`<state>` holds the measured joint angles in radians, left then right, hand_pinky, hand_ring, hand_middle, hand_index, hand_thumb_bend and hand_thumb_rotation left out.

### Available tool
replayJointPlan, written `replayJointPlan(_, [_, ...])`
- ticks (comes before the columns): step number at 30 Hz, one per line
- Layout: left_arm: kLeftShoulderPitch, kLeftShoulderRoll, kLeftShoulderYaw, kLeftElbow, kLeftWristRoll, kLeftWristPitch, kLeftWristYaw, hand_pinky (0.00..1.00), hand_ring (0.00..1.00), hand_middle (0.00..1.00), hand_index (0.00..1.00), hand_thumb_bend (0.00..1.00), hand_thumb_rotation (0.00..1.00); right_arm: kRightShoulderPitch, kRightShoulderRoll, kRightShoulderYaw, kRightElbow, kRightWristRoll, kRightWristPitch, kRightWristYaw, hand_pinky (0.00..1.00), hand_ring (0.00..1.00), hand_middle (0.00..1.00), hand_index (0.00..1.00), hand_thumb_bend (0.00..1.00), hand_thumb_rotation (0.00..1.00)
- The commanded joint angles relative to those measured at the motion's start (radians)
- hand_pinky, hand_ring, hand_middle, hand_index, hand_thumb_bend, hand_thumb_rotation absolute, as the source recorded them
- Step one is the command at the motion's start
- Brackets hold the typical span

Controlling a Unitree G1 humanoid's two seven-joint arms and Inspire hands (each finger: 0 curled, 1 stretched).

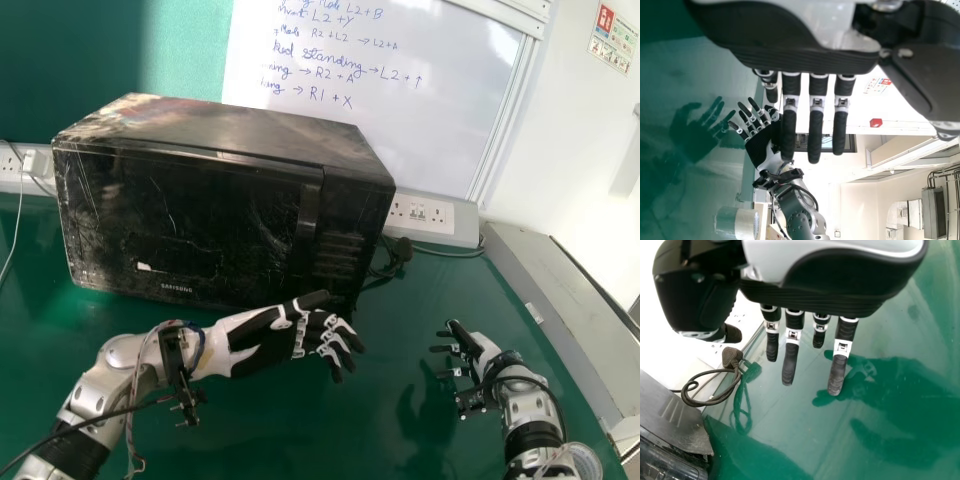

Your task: Open the door of oven

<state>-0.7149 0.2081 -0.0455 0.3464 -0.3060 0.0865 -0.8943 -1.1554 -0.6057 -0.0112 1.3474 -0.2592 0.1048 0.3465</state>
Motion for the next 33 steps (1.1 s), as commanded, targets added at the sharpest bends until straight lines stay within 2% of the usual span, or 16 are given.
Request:
replayJointPlan(1, [0.004,0.006,0.009,-0.006,-0.010,-0.005,-0.008,0.36,0.49,0.56,0.62,0.69,0.72,-0.001,-0.014,0.000,0.001,0.001,-0.004,0.009,0.54,0.62,0.72,0.90,0.38,0.40])
replayJointPlan(4, [-0.001,0.012,0.008,-0.006,-0.020,0.015,-0.024,0.36,0.49,0.56,0.63,0.70,0.73,0.001,-0.016,0.004,0.001,-0.002,-0.008,0.013,0.49,0.59,0.70,0.89,0.40,0.40])
replayJointPlan(6, [-0.001,0.015,0.004,-0.015,-0.021,0.024,-0.027,0.35,0.48,0.56,0.63,0.72,0.75,0.001,-0.017,0.010,0.001,-0.009,-0.009,0.010,0.49,0.59,0.70,0.88,0.40,0.45])
replayJointPlan(15, [0.009,0.016,0.015,-0.065,-0.055,0.106,-0.014,0.35,0.50,0.57,0.62,0.77,0.74,0.000,-0.013,-0.003,0.003,0.005,0.007,-0.006,0.49,0.59,0.69,0.88,0.44,0.38])
replayJointPlan(18, [0.016,0.015,0.020,-0.090,-0.074,0.140,-0.008,0.36,0.52,0.59,0.62,0.81,0.72,0.000,-0.014,0.006,0.003,-0.003,0.006,-0.005,0.50,0.59,0.70,0.90,0.43,0.39])
replayJointPlan(20, [0.020,0.017,0.021,-0.108,-0.085,0.159,-0.006,0.37,0.53,0.60,0.62,0.81,0.71,-0.001,-0.013,0.004,0.002,0.000,0.005,-0.003,0.49,0.57,0.68,0.87,0.44,0.40])
replayJointPlan(23, [0.029,0.021,0.024,-0.140,-0.096,0.187,-0.001,0.38,0.53,0.62,0.62,0.83,0.71,0.002,-0.017,-0.001,0.002,0.006,-0.003,0.012,0.51,0.59,0.70,0.89,0.41,0.41])
replayJointPlan(25, [0.033,0.027,0.024,-0.163,-0.104,0.206,-0.003,0.38,0.54,0.63,0.63,0.84,0.72,0.000,-0.015,-0.001,0.002,0.006,0.006,0.002,0.44,0.57,0.69,0.89,0.41,0.42])
replayJointPlan(26, [0.036,0.030,0.024,-0.173,-0.111,0.215,-0.005,0.38,0.55,0.64,0.63,0.84,0.73,0.001,-0.017,0.014,0.002,-0.009,-0.001,0.001,0.47,0.57,0.69,0.88,0.41,0.40])
replayJointPlan(27, [0.039,0.031,0.024,-0.181,-0.116,0.215,-0.010,0.37,0.55,0.65,0.63,0.84,0.73,0.000,-0.016,0.008,0.002,-0.003,0.002,-0.001,0.48,0.57,0.68,0.88,0.41,0.44])
replayJointPlan(29, [0.049,0.031,0.027,-0.202,-0.131,0.228,-0.010,0.36,0.56,0.65,0.63,0.85,0.72,-0.001,-0.015,-0.001,0.002,0.005,0.008,0.003,0.53,0.59,0.69,0.89,0.41,0.41])
replayJointPlan(33, [0.063,0.033,0.027,-0.239,-0.161,0.252,-0.018,0.36,0.57,0.67,0.63,0.87,0.71,0.003,-0.019,0.017,0.002,-0.014,-0.004,-0.001,0.49,0.60,0.70,0.89,0.44,0.47])
